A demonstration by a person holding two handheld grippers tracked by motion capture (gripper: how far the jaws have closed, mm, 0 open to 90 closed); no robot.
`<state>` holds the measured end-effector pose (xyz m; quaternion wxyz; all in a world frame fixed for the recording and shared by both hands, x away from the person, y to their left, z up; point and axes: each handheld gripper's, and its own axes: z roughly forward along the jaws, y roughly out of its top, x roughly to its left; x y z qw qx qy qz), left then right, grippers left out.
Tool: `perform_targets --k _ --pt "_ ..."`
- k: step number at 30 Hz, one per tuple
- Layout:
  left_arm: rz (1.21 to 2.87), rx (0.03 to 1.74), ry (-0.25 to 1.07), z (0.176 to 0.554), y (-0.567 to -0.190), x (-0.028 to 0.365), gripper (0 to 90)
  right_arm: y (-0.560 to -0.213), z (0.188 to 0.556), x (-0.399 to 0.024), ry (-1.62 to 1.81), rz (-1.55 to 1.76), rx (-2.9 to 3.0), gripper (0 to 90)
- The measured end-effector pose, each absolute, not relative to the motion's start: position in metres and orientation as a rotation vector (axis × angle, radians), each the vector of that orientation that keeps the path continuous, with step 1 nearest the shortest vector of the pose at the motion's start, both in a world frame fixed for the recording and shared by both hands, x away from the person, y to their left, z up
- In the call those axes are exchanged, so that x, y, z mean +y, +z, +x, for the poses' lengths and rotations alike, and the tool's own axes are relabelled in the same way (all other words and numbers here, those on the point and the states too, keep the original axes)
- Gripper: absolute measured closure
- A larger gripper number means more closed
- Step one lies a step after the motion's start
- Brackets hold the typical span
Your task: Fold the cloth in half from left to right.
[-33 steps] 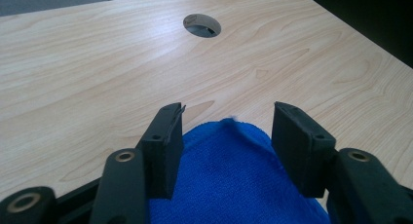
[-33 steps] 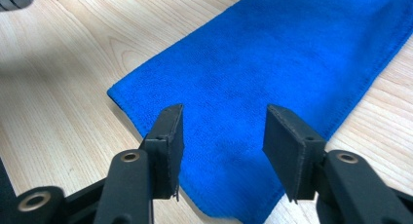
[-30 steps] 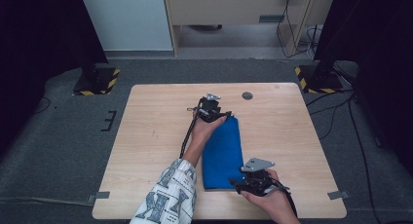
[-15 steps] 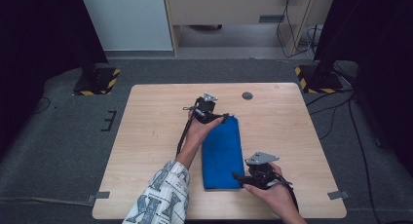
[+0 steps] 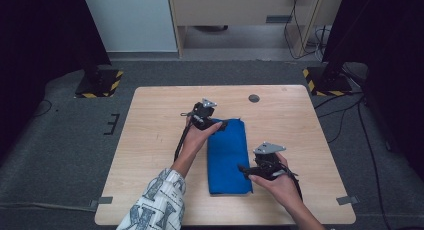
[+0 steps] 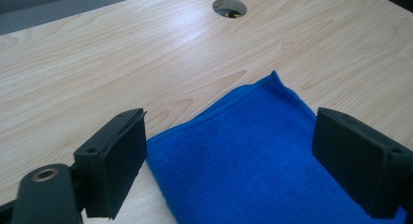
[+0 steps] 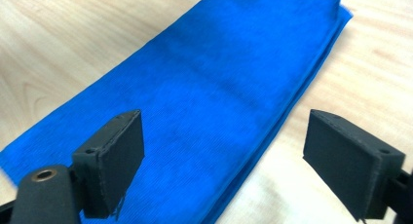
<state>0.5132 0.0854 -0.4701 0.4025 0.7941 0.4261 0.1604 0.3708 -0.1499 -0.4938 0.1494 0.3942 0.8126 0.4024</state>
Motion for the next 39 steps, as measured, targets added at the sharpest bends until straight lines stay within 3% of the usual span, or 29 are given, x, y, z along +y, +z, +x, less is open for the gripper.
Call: perform_targets --k 7,19,29,36,39 --pt "2.018 1.086 0.398 0.513 -0.472 0.095 8.5 -0.491 0.4 -0.151 1.167 1.122 2.321 11.8" --pt "2.048 1.081 0.411 0.516 -0.482 0.104 9.2 -0.491 0.449 -0.148 1.133 1.152 2.311 15.6" --pt "2.001 1.146 0.385 0.529 -0.496 0.117 11.5 -0.489 0.496 -0.138 1.13 1.169 2.3 25.7" --pt "2.008 1.168 0.38 0.53 -0.5 0.121 13.0 -0.491 0.515 -0.127 1.128 1.173 2.307 36.0" --pt "2.01 1.166 0.372 0.528 -0.498 0.12 13.0 -0.489 0.517 -0.123 1.123 1.177 2.3 36.4"
